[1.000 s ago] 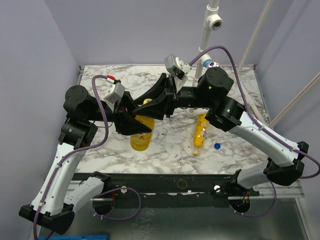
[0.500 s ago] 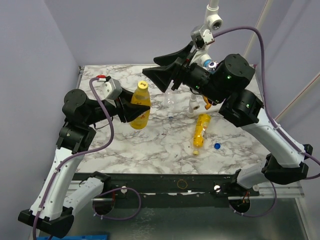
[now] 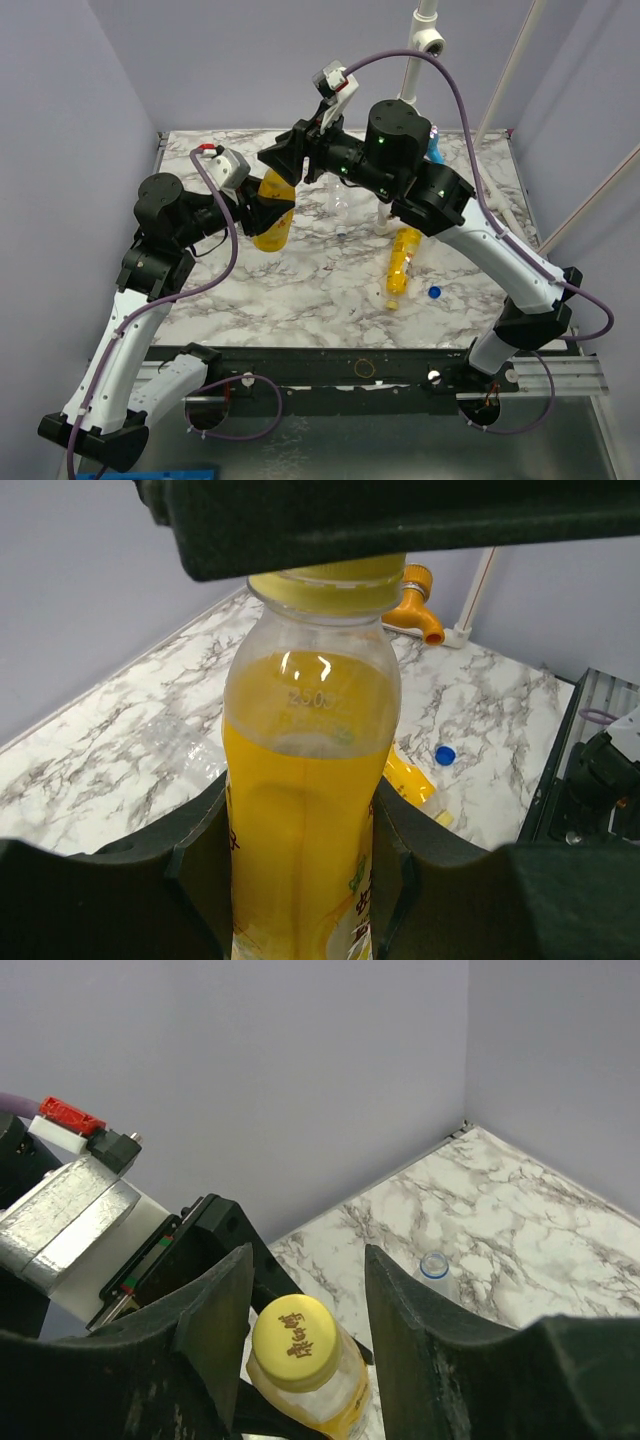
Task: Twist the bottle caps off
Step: Unscrew the bottle cap from the plastic bottle.
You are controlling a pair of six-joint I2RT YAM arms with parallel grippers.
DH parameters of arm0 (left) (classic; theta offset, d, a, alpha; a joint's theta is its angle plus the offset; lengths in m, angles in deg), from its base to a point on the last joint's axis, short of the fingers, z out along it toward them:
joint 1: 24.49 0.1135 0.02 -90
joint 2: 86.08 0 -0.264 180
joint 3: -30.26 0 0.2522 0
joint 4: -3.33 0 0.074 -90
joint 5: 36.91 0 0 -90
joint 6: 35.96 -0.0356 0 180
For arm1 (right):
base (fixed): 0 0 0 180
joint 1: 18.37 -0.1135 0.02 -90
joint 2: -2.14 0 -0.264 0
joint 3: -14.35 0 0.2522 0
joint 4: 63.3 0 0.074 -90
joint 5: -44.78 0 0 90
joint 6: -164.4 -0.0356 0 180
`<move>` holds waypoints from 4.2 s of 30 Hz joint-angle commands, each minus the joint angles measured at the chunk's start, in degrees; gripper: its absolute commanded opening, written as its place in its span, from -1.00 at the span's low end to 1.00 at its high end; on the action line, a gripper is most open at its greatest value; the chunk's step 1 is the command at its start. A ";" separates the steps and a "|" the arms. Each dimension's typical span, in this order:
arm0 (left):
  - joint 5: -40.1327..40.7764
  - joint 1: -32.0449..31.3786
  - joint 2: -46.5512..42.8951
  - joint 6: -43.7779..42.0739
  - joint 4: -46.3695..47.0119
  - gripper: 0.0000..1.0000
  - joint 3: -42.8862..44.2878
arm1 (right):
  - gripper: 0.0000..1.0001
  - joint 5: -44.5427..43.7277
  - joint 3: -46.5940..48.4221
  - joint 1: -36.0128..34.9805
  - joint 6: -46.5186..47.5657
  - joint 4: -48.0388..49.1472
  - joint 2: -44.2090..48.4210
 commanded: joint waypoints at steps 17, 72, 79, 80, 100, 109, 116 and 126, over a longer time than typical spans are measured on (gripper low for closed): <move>2.20 0.03 -0.55 1.05 -0.31 -1.00 1.64 | -0.36 4.52 -2.06 -0.01 -1.43 3.07 -0.53; 1.56 -1.25 -1.03 4.23 3.27 -1.00 0.39 | 0.32 -1.34 -5.08 -0.01 1.93 5.08 6.46; 4.02 -1.29 -1.10 3.04 2.79 -1.00 0.11 | 0.20 -3.20 1.13 -0.02 1.33 0.58 1.19; 4.41 -1.27 -1.15 3.02 2.70 -1.00 0.09 | 0.20 -2.75 1.62 -0.02 1.15 0.26 0.51; 5.46 -1.29 -1.22 3.41 2.04 -1.00 -0.01 | 0.16 3.74 -2.20 -0.02 -2.22 4.15 -0.11; 4.24 -1.30 -1.73 3.63 2.07 -1.00 -0.26 | -0.48 4.51 -1.79 -0.01 -1.92 5.13 -0.21; -4.20 -1.23 -2.07 6.46 2.08 -1.00 -1.02 | -0.99 9.60 -4.16 0.03 1.02 9.74 2.41; -35.93 -1.41 -0.20 24.65 8.47 -1.00 1.21 | -0.99 55.36 -11.31 0.07 1.90 18.49 9.30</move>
